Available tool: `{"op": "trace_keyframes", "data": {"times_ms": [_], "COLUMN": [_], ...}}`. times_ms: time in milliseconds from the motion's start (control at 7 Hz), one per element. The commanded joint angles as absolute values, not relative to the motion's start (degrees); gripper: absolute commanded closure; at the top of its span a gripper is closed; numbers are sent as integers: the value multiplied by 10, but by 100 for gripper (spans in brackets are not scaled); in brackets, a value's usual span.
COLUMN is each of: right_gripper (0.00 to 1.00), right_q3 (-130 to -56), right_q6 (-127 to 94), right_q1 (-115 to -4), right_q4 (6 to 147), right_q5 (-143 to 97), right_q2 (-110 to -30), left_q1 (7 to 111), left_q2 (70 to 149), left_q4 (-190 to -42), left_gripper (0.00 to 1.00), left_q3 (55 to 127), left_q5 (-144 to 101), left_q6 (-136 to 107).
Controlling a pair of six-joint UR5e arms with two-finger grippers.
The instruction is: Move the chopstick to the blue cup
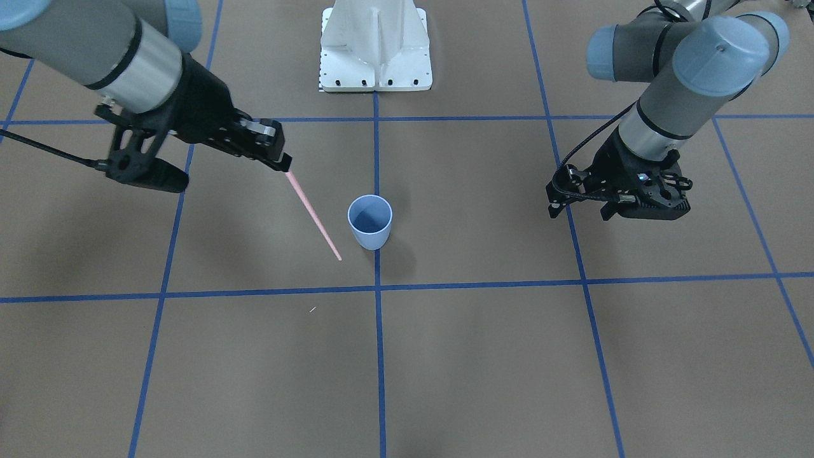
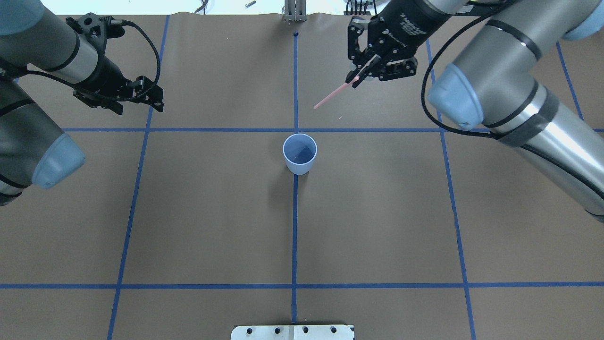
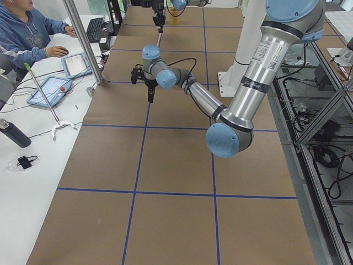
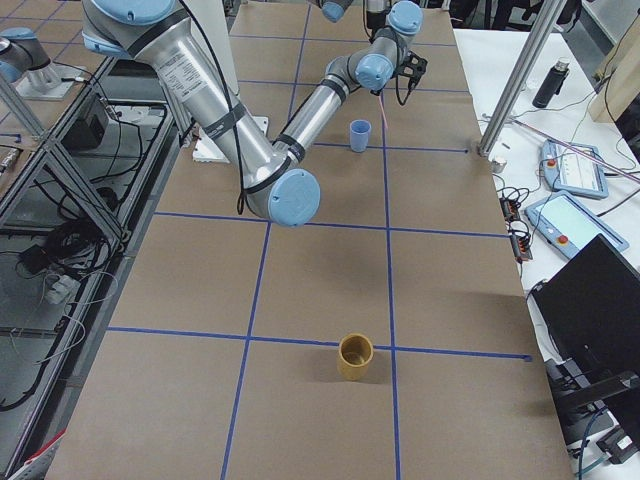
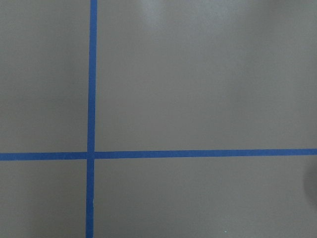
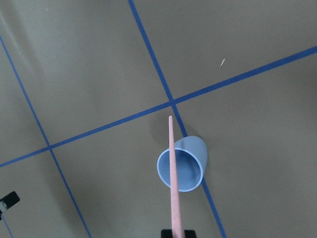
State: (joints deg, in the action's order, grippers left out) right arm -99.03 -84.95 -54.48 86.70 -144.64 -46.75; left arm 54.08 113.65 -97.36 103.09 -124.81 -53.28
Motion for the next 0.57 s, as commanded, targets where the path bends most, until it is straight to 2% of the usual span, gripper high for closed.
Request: {"op": "trace_keyframes", "data": {"times_ms": [0, 429], "right_gripper": [100, 100], "right_q3": [-969, -993], "right_q6": [-880, -881], "right_q1": [-524, -515], "right_q4": [862, 872], "right_q5": [-1448, -1489], "right_q2": [-440, -460], "left_q1": [540, 539], "left_q2": [1136, 1137], "left_q4": [-975, -975], "left_gripper": [2, 2], "left_q3": [1023, 1023], "left_q5": [-1247, -1247], "left_q6": [-532, -533]}}
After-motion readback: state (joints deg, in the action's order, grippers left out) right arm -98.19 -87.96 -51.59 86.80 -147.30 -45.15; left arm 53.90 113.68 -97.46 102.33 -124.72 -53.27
